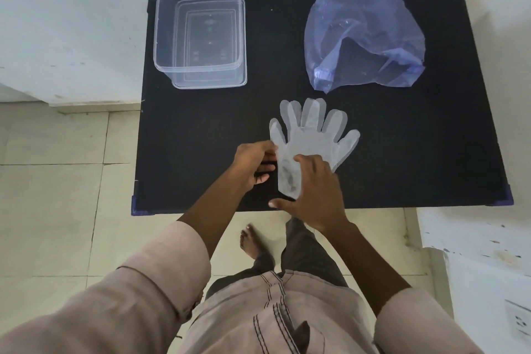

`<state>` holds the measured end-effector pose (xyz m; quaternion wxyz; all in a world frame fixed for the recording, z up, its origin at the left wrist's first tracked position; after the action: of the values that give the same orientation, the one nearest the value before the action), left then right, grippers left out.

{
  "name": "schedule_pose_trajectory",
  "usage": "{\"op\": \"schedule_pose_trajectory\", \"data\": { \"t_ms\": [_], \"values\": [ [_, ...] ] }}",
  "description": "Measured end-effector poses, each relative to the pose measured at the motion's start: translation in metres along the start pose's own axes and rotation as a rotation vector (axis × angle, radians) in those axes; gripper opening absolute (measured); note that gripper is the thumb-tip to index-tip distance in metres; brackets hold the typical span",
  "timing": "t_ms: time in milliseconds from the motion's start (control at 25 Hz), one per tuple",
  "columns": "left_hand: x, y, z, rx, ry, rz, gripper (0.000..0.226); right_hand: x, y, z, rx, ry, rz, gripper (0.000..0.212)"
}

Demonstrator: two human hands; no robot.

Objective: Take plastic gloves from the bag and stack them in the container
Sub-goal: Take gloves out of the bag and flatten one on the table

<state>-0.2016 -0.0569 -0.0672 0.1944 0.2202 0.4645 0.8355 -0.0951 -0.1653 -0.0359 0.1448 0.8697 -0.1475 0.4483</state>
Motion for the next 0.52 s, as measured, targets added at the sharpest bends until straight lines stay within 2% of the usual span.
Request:
{"op": "schedule_pose_trajectory", "data": {
  "t_ms": [80, 200, 240, 400, 520],
  "values": [
    [-0.005, 0.004, 0.005, 0.027, 0.056, -0.042, 0.013, -0.011, -0.005, -0.006, -0.008, 0.051, -0.098, 0.081],
    [-0.009, 0.005, 0.012, 0.011, 0.096, -0.066, 0.018, -0.011, -0.009, -0.001, -0.096, -0.106, -0.013, 0.035],
    [-0.008, 0.005, 0.013, -0.008, 0.103, -0.041, 0.02, -0.009, -0.009, 0.002, -0.153, -0.17, 0.016, 0.026],
    [0.007, 0.002, 0.001, -0.092, 0.069, 0.163, 0.028, -0.002, -0.01, 0.019, -0.454, -0.605, 0.048, 0.017],
    [0.002, 0.006, -0.023, -0.086, -0.023, 0.088, 0.029, -0.002, -0.008, 0.025, -0.629, -0.892, 0.028, 0.022]
  ]
}}
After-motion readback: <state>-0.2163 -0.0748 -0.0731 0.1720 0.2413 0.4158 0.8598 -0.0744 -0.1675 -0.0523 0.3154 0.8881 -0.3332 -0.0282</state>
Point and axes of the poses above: each hand's wrist, its own y-axis away from the middle knuckle, its own x-axis out of the back of the hand, z = x × y, the point moved 6 cm from there along -y, towards the middle knuckle, and after that the axes turned 11 degrees about -y, right-handed, at the moved point
